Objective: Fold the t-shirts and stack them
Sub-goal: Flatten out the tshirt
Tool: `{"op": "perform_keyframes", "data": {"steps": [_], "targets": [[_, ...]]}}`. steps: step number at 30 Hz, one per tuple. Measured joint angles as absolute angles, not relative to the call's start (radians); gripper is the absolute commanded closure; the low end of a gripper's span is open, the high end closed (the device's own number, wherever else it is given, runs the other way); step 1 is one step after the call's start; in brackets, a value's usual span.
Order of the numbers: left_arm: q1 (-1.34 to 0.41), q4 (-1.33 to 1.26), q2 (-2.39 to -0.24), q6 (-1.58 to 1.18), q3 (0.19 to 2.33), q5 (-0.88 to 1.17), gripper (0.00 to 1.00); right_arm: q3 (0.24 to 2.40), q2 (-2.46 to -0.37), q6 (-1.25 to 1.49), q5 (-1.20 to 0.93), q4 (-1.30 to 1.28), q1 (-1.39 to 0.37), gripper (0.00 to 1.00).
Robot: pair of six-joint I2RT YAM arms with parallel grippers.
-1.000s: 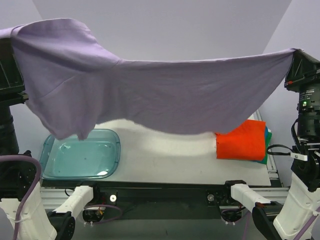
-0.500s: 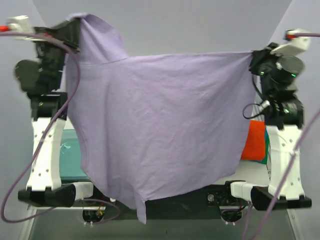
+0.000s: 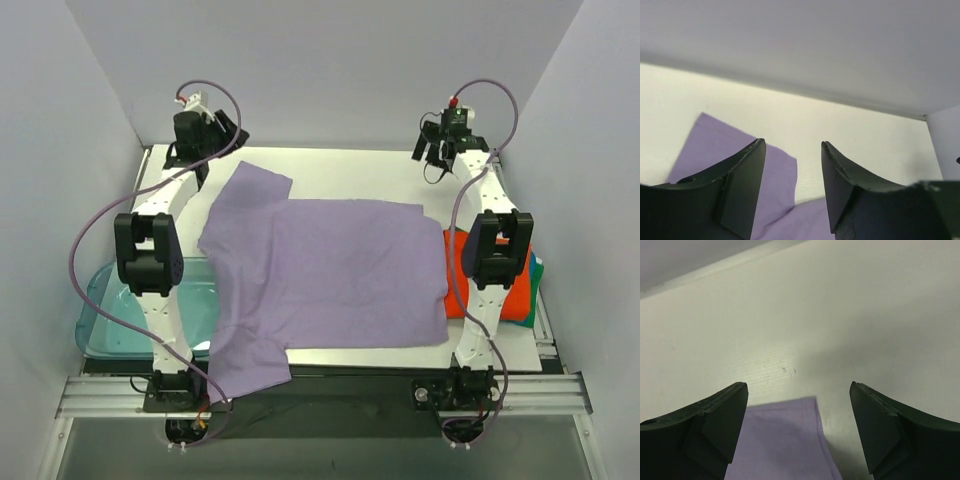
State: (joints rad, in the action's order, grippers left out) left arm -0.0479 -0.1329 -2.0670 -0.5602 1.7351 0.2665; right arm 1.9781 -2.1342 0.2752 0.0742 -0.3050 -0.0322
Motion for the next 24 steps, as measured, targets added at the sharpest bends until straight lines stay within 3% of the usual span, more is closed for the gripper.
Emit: {"op": "perform_keyframes", "data": {"steps": [5, 12, 24], "targets": [[-0.065, -0.069, -2.077, -0.574, 1.735, 0.287, 0.40, 1.974, -2.143, 0.295, 0.025, -0.363, -0.033, 0.13], [-0.083, 0.001, -1.912, -0.583, 1.652, 0.328, 0.40, 1.791, -1.956, 0.338, -0.068, -0.356, -0.064, 0.13], [-0.086, 0.356, -1.831, -0.523, 1.594, 0.302, 0.39, 1.543, -1.836, 0.397, -0.208, -0.366, -0.235, 0.14]]}}
